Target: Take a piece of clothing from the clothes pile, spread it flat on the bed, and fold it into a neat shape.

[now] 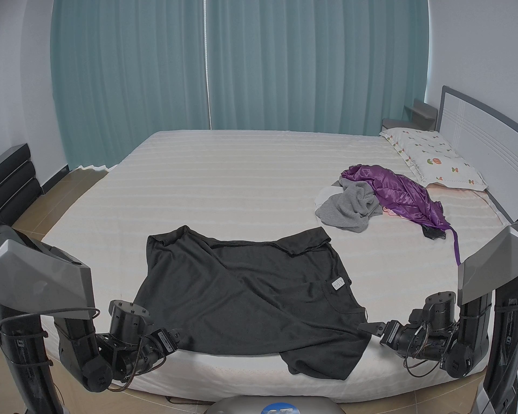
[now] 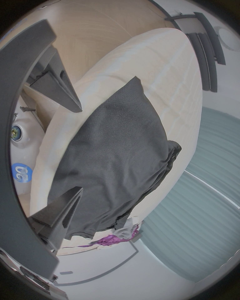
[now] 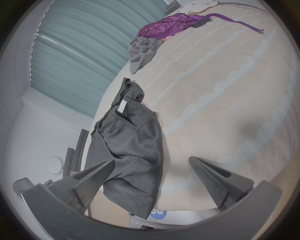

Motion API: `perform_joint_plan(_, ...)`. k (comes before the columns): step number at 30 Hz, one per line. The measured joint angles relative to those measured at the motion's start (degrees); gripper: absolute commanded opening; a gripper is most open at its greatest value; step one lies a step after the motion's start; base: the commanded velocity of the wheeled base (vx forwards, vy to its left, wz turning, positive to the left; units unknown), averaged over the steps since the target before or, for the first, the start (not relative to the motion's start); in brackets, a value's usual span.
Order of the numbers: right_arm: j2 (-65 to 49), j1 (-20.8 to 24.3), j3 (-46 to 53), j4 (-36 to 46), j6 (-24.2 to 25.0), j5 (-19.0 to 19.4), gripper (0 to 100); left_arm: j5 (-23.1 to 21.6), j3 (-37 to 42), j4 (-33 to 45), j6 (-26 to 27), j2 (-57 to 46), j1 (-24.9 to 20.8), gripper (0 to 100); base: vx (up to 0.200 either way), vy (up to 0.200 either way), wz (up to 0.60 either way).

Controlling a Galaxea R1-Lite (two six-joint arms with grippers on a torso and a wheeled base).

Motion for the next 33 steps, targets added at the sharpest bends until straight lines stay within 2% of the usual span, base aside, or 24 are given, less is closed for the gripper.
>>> perform_joint_plan(3, -0.02, 0.0, -0.04, 0.0, 0.01, 0.02, 100, 0.74, -1.51, -0.22, -1.48, 1.13, 0.24, 100, 0.0, 0.0, 0.0)
perform_joint_plan(8, -0.02, 0.0, -0.06, 0.0, 0.04, 0.0, 100, 4.84, -3.13, -1.54, -1.06, 2.65, 1.88, 100, 0.0, 0.0, 0.0)
perform_joint_plan(22, 0.01, -0.06, -0.09, 0.0, 0.04, 0.02, 100, 12.73, -3.3, -12.15, 8.68, 3.64, 7.85, 100, 0.0, 0.0, 0.0)
perform_joint_plan(29, 0.01, -0.11, -0.09, 0.0, 0.04, 0.02, 100, 13.08, -1.71, -13.18, 11.4, 0.11, 10.06, 100, 0.0, 0.0, 0.0)
perform_joint_plan(33, 0.01, -0.05, -0.09, 0.02, 0.04, 0.02, 100, 10.2, -0.82, -13.14, 11.42, -1.38, 10.42, 100, 0.0, 0.0, 0.0)
